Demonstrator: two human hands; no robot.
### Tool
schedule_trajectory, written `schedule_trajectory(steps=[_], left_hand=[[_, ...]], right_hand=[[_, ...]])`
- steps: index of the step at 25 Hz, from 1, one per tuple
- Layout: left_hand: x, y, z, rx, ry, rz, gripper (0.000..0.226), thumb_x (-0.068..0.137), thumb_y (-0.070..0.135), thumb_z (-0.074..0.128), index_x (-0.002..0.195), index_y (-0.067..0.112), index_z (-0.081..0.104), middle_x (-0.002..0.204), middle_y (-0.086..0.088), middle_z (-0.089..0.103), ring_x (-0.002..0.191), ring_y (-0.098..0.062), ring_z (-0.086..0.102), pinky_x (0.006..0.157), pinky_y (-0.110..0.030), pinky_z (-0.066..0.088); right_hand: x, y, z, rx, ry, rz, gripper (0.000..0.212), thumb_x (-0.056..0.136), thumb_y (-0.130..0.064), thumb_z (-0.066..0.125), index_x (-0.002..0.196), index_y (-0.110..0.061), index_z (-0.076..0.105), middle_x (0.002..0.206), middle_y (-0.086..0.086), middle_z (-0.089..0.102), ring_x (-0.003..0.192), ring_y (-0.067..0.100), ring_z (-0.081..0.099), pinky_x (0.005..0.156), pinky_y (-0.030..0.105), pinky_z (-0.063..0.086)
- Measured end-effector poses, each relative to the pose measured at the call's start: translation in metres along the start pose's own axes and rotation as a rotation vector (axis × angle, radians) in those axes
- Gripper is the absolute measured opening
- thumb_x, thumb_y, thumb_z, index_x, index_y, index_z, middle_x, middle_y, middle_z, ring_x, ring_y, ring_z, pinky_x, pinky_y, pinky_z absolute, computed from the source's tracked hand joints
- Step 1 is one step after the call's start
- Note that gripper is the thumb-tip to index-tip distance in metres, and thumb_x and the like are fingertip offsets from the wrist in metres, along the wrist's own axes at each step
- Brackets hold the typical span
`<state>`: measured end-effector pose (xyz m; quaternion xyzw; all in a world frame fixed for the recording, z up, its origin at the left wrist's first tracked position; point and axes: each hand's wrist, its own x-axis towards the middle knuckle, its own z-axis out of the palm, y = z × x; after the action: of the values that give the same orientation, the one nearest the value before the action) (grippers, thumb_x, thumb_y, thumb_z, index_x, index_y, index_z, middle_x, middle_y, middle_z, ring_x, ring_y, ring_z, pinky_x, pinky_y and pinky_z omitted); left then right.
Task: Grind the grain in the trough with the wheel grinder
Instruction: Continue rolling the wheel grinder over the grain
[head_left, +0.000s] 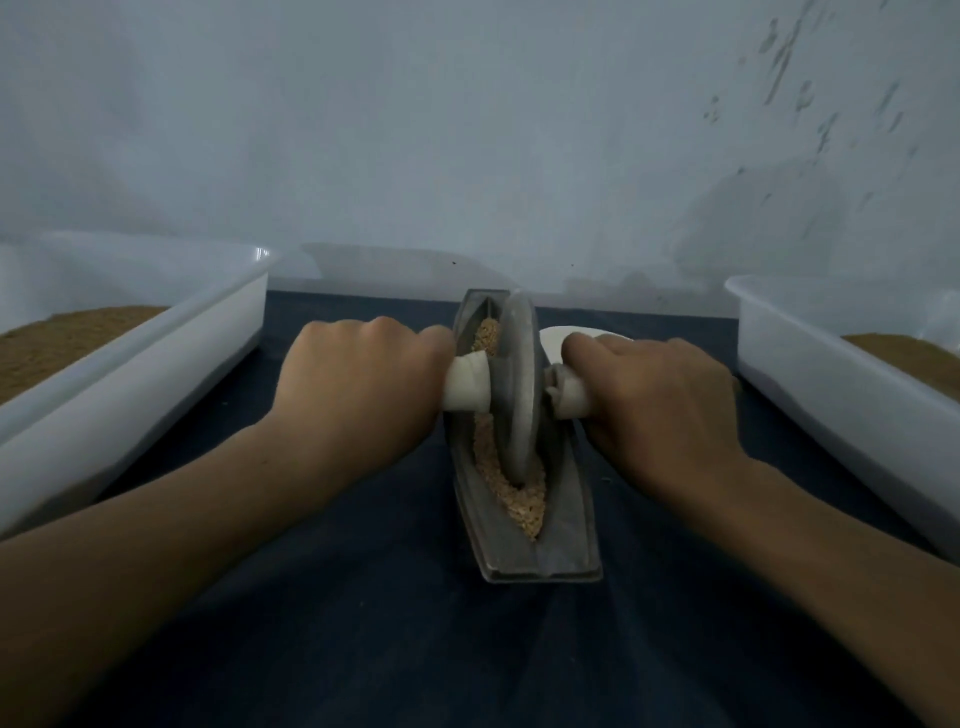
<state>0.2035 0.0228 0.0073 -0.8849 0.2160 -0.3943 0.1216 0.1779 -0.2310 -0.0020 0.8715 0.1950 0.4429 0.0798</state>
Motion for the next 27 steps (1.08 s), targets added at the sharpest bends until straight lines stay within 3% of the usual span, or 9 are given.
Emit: schedule_trajectory(steps=[2,4,6,11,14,18,21,24,27], left_hand=[[0.019,0.003,0.009,0.034,-0.107,-0.064,0.028,0.071,0.024,0.068,0.072,0.022,0.040,0.055,0.003,0.032,0.044,-0.022,0.032,0.046,-0.023,0.013],[0.036,0.003,0.017,0.001,-0.176,-0.146,0.019,0.085,0.027,0.062,0.080,0.023,0.044,0.064,0.002,0.039,0.056,-0.029,0.052,0.050,-0.030,0.028],[0.037,0.003,0.016,-0.028,-0.208,-0.182,0.016,0.089,0.027,0.058,0.083,0.023,0.044,0.067,0.002,0.040,0.060,-0.028,0.053,0.053,-0.032,0.031],[-0.006,0.000,-0.010,-0.003,0.026,0.033,0.035,0.061,0.025,0.067,0.071,0.024,0.034,0.052,0.007,0.025,0.041,-0.018,0.018,0.048,-0.019,0.007],[0.000,0.002,-0.004,0.008,-0.075,-0.006,0.030,0.064,0.022,0.067,0.070,0.021,0.038,0.051,0.003,0.031,0.038,-0.023,0.029,0.047,-0.020,0.011],[0.039,0.005,0.013,-0.022,-0.220,-0.164,0.007,0.091,0.027,0.057,0.088,0.024,0.051,0.075,-0.002,0.055,0.065,-0.030,0.058,0.055,-0.033,0.039],[0.023,0.002,0.008,-0.027,-0.149,-0.113,0.020,0.085,0.026,0.060,0.080,0.023,0.041,0.063,0.003,0.041,0.052,-0.023,0.040,0.047,-0.029,0.028],[-0.008,-0.001,-0.007,-0.002,0.059,0.043,0.030,0.066,0.024,0.060,0.072,0.024,0.030,0.051,0.005,0.032,0.042,-0.018,0.019,0.048,-0.020,0.007],[0.005,-0.001,-0.002,0.006,-0.055,0.026,0.024,0.067,0.024,0.060,0.072,0.023,0.036,0.052,0.006,0.027,0.041,-0.018,0.018,0.047,-0.021,0.008]], right_hand=[[0.024,-0.003,0.008,-0.057,-0.129,0.068,0.016,0.079,-0.013,0.068,0.088,-0.017,0.055,0.075,0.004,0.061,0.061,0.032,0.055,0.057,0.033,0.022],[0.049,-0.006,0.015,-0.080,-0.319,0.142,0.015,0.091,-0.020,0.064,0.105,-0.019,0.057,0.092,0.003,0.067,0.079,0.033,0.063,0.059,0.034,0.027],[0.057,-0.004,0.013,-0.110,-0.383,0.138,0.019,0.095,-0.023,0.059,0.114,-0.022,0.054,0.103,0.001,0.067,0.089,0.032,0.064,0.061,0.034,0.028],[0.000,0.000,-0.022,0.003,-0.041,-0.077,0.023,0.067,-0.017,0.064,0.087,-0.020,0.053,0.069,-0.001,0.058,0.053,0.030,0.051,0.056,0.028,0.016],[0.007,0.002,-0.008,-0.030,-0.092,-0.020,0.026,0.068,-0.015,0.071,0.088,-0.020,0.056,0.071,0.001,0.060,0.056,0.032,0.054,0.056,0.029,0.018],[0.052,0.000,0.017,-0.053,-0.359,0.132,0.025,0.089,-0.027,0.066,0.111,-0.024,0.055,0.102,0.002,0.068,0.090,0.033,0.065,0.060,0.034,0.033],[0.039,0.002,0.005,-0.049,-0.287,0.038,0.027,0.084,-0.025,0.070,0.106,-0.024,0.056,0.092,-0.001,0.068,0.080,0.030,0.064,0.057,0.032,0.030],[0.001,0.002,-0.014,-0.009,-0.096,-0.044,0.033,0.064,-0.020,0.068,0.087,-0.029,0.046,0.068,-0.005,0.056,0.053,0.024,0.048,0.054,0.025,0.004],[0.008,0.003,-0.005,-0.019,-0.126,0.009,0.035,0.064,-0.018,0.072,0.085,-0.028,0.046,0.067,-0.004,0.057,0.053,0.026,0.051,0.054,0.023,0.006]])
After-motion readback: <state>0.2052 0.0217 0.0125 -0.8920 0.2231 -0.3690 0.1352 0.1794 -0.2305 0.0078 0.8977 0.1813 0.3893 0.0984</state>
